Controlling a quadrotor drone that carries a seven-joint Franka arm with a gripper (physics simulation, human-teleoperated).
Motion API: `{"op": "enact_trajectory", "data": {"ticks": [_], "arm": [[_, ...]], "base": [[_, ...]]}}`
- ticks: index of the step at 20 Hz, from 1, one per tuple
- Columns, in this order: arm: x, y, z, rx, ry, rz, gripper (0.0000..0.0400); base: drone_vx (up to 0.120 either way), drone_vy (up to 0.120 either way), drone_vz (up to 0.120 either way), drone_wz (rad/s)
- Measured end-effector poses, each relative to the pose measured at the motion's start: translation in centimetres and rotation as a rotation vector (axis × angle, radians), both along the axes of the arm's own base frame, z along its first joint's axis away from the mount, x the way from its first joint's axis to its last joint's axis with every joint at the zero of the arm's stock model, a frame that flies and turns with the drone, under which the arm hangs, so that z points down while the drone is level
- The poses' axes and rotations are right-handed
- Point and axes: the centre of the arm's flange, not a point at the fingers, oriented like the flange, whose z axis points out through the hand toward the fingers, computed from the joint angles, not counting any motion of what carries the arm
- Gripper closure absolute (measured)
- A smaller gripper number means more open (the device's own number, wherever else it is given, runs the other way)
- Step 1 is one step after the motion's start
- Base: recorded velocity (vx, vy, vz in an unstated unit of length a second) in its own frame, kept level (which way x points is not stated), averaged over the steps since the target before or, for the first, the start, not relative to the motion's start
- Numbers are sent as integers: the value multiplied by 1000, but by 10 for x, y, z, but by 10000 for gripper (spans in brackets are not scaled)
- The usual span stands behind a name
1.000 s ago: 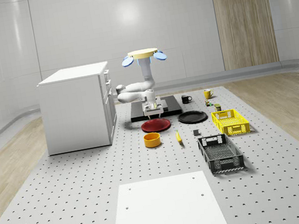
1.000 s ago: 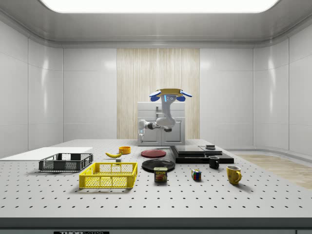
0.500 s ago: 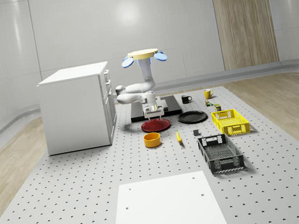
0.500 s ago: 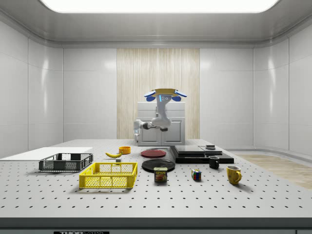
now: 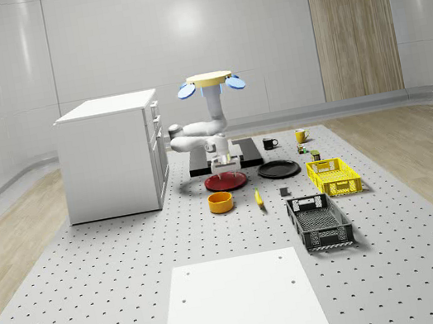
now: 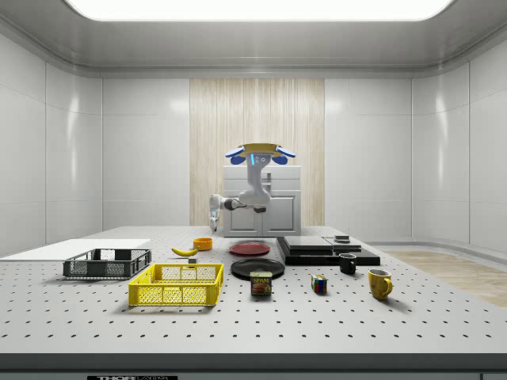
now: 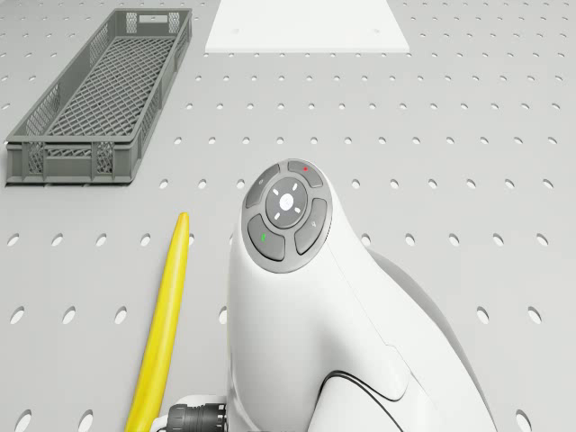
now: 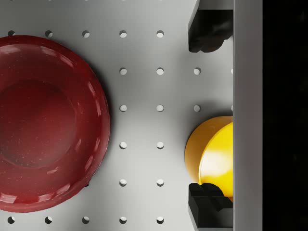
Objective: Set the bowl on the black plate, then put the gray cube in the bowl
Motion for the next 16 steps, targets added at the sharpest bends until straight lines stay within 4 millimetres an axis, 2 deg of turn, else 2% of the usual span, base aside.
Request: {"op": "enact_trajectory", "data": {"ticks": [3, 6, 14, 16], "arm": [[0, 0, 0, 0, 0, 0, 0], [0, 0, 0, 0, 0, 0, 0], [0, 0, 0, 0, 0, 0, 0], [0, 0, 3, 0, 0, 0, 0]], "base": [[120, 0, 0, 0], [120, 93, 0, 0], [120, 0, 0, 0], [40, 0, 0, 0]]}}
